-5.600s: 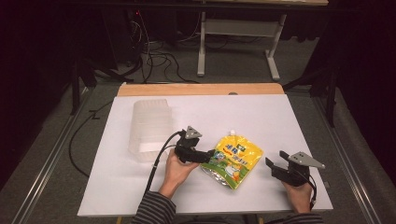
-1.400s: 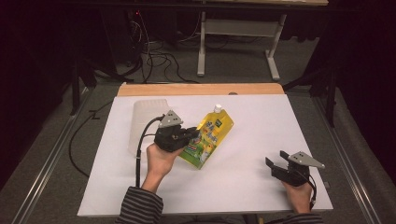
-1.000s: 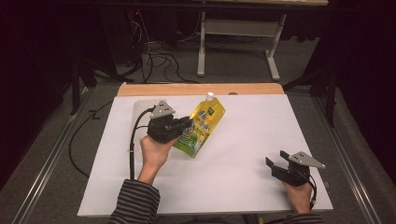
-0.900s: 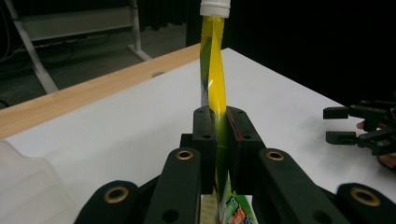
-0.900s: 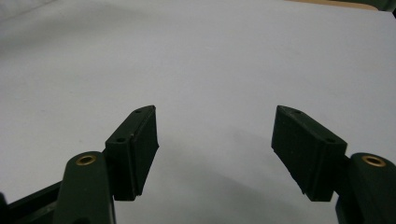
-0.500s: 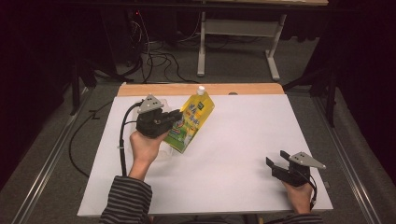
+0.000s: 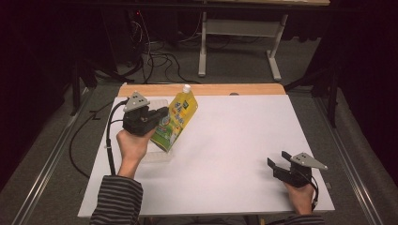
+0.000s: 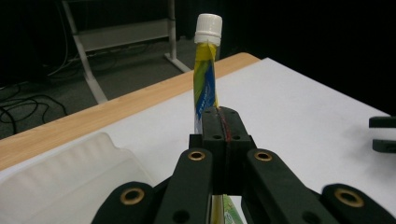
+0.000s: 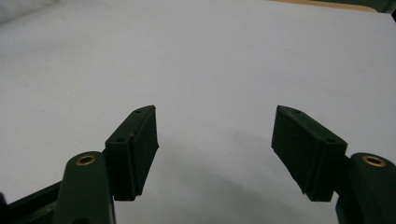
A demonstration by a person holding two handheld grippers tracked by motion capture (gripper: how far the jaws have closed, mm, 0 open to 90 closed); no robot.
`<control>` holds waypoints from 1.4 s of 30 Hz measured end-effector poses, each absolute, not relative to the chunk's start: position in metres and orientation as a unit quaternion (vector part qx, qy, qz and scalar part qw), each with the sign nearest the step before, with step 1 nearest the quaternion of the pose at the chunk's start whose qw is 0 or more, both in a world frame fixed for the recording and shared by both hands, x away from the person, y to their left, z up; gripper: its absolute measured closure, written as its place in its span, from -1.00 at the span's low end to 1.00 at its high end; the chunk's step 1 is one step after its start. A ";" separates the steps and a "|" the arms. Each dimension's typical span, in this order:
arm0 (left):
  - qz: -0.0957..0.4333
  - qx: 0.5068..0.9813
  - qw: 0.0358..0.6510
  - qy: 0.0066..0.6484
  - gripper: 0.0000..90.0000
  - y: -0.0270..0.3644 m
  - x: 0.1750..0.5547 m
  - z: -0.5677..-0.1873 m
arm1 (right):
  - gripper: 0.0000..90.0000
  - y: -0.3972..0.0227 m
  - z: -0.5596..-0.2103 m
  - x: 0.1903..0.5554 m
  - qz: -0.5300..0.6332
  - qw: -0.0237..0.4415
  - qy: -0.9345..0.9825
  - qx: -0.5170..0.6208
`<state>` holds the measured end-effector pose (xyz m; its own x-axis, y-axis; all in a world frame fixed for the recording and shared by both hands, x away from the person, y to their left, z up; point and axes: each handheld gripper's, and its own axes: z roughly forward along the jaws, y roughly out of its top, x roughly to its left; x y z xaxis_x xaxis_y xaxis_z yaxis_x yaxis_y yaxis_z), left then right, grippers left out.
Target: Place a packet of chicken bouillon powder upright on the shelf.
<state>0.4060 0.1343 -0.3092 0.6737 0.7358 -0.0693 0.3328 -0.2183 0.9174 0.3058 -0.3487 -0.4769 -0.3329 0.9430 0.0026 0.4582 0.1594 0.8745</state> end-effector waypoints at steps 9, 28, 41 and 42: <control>0.228 0.748 0.507 0.362 1.00 0.144 0.417 -0.312 | -0.29 -0.348 -0.477 0.306 0.415 0.293 0.703 0.499; 0.217 0.753 0.495 0.376 1.00 0.148 0.430 -0.341 | -0.29 -0.350 -0.477 0.305 0.422 0.289 0.699 0.499; 0.194 0.776 0.461 0.384 1.00 0.162 0.420 -0.339 | -0.30 -0.350 -0.477 0.305 0.421 0.290 0.701 0.498; 0.194 0.776 0.461 0.384 1.00 0.162 0.420 -0.339 | -0.30 -0.350 -0.477 0.305 0.421 0.290 0.701 0.498</control>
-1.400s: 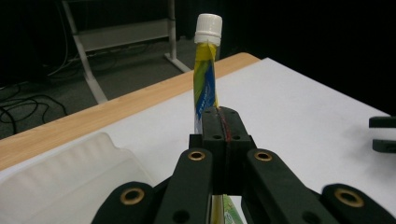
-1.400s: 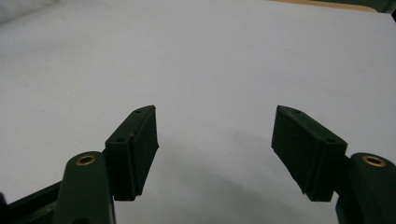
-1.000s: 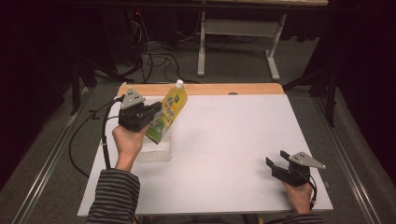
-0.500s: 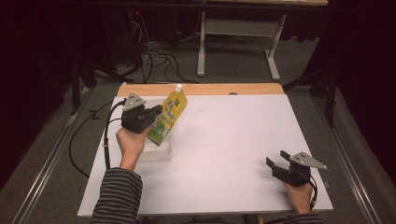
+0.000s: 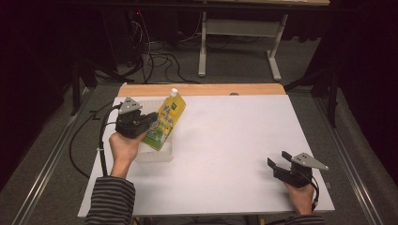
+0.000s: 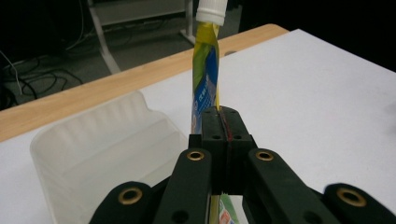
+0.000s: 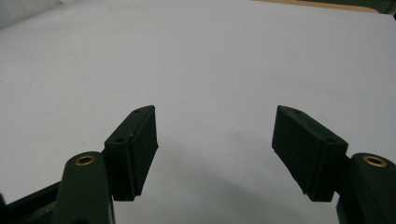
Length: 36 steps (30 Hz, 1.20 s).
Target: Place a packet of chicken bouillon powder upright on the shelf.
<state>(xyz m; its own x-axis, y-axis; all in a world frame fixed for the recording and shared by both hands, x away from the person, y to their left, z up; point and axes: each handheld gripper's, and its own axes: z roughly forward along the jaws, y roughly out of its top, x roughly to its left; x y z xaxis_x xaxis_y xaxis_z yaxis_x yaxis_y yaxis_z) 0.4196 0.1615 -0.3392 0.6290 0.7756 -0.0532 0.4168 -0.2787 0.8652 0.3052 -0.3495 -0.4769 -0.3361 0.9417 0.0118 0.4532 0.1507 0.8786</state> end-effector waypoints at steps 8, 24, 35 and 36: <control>0.208 0.790 0.408 0.407 0.99 0.167 0.418 -0.339 | -0.30 -0.349 -0.477 0.306 0.416 0.290 0.704 0.498; 0.170 0.820 0.327 0.437 0.81 0.153 0.444 -0.355 | -0.30 -0.350 -0.477 0.306 0.419 0.288 0.700 0.501; 0.166 0.833 0.322 0.419 1.00 0.152 0.441 -0.353 | -0.29 -0.349 -0.477 0.306 0.416 0.287 0.702 0.503; 0.171 0.831 0.328 0.415 1.00 0.151 0.439 -0.353 | -0.30 -0.349 -0.477 0.306 0.415 0.287 0.702 0.502</control>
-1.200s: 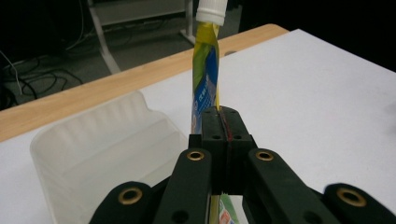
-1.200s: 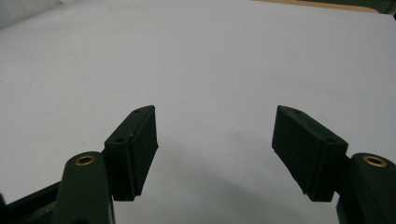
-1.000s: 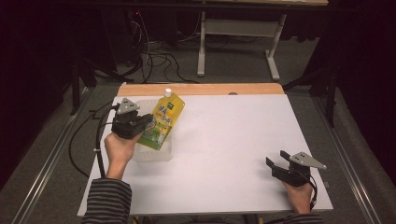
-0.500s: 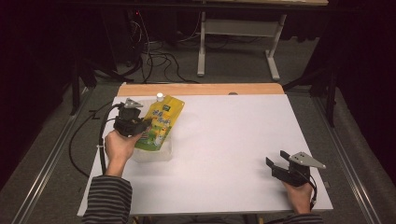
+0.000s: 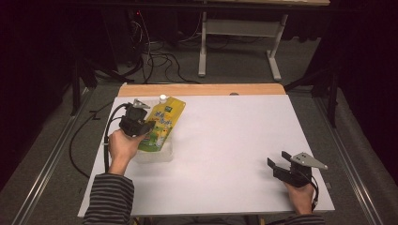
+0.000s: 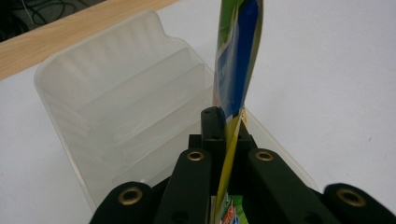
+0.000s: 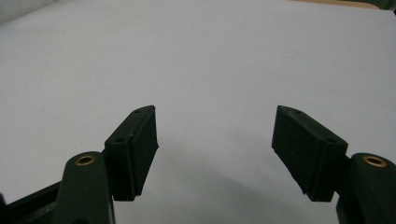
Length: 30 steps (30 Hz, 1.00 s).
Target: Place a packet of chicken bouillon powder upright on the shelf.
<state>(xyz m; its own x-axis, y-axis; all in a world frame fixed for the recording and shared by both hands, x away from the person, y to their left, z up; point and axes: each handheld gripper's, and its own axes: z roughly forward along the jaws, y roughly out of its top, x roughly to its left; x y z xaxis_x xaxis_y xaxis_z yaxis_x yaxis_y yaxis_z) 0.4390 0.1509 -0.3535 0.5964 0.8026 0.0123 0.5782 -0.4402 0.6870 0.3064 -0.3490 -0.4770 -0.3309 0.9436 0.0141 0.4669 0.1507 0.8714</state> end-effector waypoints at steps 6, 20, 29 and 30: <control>0.190 0.809 0.379 0.408 1.00 0.154 0.432 -0.359 | -0.30 -0.349 -0.477 0.307 0.415 0.287 0.703 0.501; 0.223 0.751 0.466 0.411 1.00 0.171 0.413 -0.392 | -0.29 -0.348 -0.477 0.307 0.412 0.286 0.704 0.503; 0.185 0.771 0.422 0.439 0.98 0.187 0.411 -0.387 | -0.29 -0.348 -0.477 0.307 0.409 0.287 0.706 0.502; 0.179 0.772 0.423 0.438 0.98 0.187 0.411 -0.387 | -0.29 -0.347 -0.477 0.307 0.408 0.286 0.706 0.503</control>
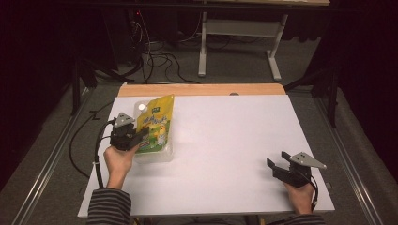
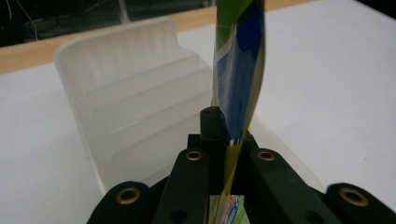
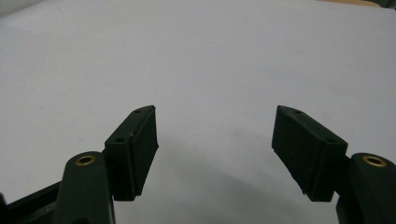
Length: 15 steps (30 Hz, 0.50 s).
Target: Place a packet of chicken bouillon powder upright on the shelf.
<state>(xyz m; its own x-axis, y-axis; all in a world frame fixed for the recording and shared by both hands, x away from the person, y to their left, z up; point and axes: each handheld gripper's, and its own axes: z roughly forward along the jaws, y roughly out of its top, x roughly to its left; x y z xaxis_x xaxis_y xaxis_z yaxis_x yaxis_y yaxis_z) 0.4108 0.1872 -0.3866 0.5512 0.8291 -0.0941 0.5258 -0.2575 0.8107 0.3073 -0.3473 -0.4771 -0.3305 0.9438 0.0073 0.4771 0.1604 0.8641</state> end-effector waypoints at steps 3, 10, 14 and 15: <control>0.182 0.780 0.413 0.433 0.99 0.183 0.410 -0.384 | -0.29 -0.347 -0.477 0.307 0.407 0.285 0.706 0.504; 0.219 0.767 0.439 0.412 1.00 0.176 0.406 -0.391 | -0.29 -0.348 -0.477 0.307 0.408 0.287 0.706 0.502; 0.226 0.758 0.458 0.406 1.00 0.175 0.406 -0.398 | -0.29 -0.348 -0.477 0.307 0.408 0.287 0.706 0.502; 0.225 0.758 0.457 0.406 1.00 0.177 0.405 -0.400 | -0.29 -0.348 -0.477 0.307 0.408 0.287 0.706 0.502</control>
<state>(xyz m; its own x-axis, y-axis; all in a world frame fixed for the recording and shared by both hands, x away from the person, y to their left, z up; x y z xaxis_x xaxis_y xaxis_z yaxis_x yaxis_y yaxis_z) 0.4053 0.1766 -0.4001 0.5686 0.8221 -0.0305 0.4110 -0.2517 0.8762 0.3074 -0.3478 -0.4771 -0.3306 0.9438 0.0041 0.4741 0.1622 0.8654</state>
